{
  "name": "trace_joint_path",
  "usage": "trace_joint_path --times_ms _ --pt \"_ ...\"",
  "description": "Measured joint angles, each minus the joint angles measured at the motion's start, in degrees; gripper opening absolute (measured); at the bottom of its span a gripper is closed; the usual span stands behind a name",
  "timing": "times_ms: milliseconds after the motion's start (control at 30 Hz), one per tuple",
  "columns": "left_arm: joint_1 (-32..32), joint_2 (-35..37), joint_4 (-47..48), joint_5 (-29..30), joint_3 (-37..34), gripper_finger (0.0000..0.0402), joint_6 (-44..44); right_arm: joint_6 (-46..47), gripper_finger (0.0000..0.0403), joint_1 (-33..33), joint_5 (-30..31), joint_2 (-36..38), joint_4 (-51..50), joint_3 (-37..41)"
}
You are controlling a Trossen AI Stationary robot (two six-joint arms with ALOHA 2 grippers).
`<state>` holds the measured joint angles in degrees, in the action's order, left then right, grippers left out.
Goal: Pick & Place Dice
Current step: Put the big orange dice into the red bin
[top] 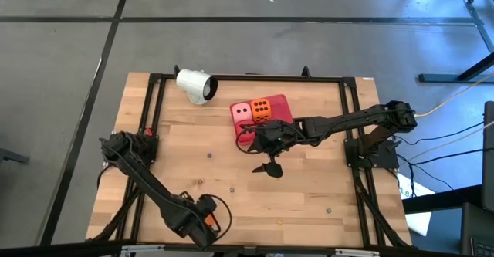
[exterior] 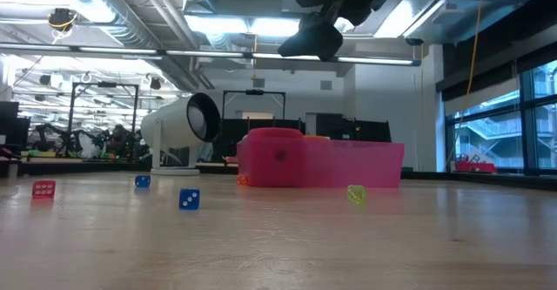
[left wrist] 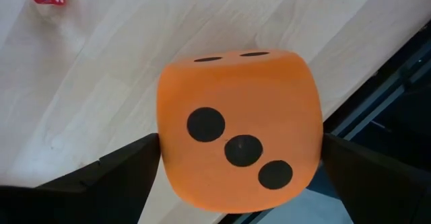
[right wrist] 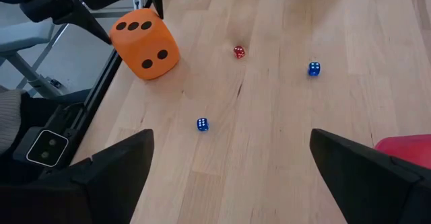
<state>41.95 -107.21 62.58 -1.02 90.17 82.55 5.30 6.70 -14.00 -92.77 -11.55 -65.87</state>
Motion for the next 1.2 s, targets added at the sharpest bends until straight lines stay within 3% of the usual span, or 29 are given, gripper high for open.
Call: trace_joint_path --times_ms 1200 --pt "-0.1 -2.4 0.2 -0.2 -0.1 0.0396 -3.4 0.0 0.0396 0.0 0.0 0.0 0.0 0.0"
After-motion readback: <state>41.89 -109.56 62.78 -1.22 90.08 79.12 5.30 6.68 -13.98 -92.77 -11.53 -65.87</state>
